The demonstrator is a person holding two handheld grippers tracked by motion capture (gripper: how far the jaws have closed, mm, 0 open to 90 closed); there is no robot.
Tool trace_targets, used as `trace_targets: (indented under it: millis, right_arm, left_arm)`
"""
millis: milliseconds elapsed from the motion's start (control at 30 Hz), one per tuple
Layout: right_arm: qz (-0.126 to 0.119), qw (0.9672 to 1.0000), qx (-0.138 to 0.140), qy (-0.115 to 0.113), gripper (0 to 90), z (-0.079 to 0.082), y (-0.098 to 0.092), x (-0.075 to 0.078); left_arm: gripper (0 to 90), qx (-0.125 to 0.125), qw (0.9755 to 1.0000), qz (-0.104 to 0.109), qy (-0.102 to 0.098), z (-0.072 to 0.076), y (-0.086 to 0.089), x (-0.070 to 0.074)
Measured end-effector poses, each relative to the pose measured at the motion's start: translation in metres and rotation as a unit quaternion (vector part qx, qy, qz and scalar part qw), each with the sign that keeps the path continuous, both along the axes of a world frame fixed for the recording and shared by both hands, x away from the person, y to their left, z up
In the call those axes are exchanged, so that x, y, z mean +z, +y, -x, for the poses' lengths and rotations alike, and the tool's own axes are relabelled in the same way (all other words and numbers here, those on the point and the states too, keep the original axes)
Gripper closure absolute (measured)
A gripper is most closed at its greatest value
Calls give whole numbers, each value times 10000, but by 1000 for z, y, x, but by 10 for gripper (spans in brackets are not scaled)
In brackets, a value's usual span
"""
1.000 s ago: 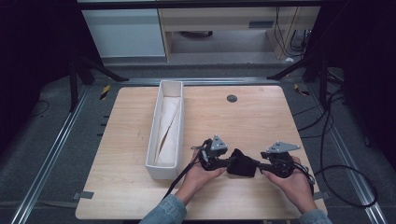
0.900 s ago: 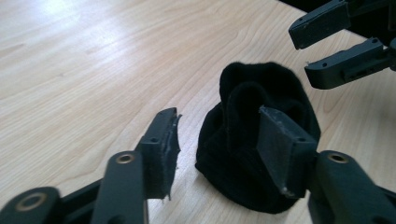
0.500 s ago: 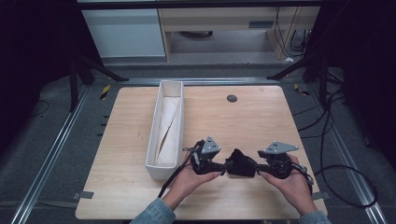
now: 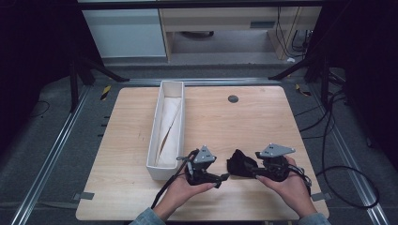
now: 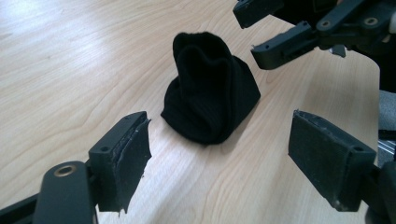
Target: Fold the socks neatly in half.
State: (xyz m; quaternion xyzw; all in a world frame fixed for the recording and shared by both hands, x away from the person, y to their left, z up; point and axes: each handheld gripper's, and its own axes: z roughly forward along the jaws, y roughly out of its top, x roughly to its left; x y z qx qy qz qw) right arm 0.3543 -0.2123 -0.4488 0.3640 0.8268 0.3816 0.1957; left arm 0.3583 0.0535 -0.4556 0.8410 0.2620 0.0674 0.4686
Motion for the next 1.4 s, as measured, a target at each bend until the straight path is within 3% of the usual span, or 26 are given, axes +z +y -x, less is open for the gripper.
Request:
trace_targets:
  millis: [200,300,433,667,800,1033,1133,1267,1400]
  right_arm:
    - [114,9998,160,-9,485,-2,10,-3]
    - [175,9994,295,-7,595,-2,16,-4]
    - [356,9982,476,28,610,-4,30,-9]
    - [705,9955,629,67,564,-14,46,-25]
    - [638,9961,613,69,553,-16,45,-27]
    - [590,9967,551,64,442,-12,42,-22]
    - [608,9965,578,28,402,-8,40,-20]
    - [634,9961,613,-8,397,-5,39,-19]
    - [588,9963,623,-102,413,-2,37,-15]
  left_arm:
    - [203,14,10000,28,-5,9,12,0]
    - [205,53,10000,49,21,14,21,-2]
    - [206,49,10000,54,50,17,26,-3]
    - [205,37,9999,106,16,22,32,0]
    - [206,11,9999,126,-18,24,32,3]
    - [204,5,9998,176,-114,26,36,16]
    - [202,101,9996,172,-208,26,43,28]
    - [201,198,9994,150,-253,26,51,37]
    - [200,362,9987,164,-322,22,68,48]
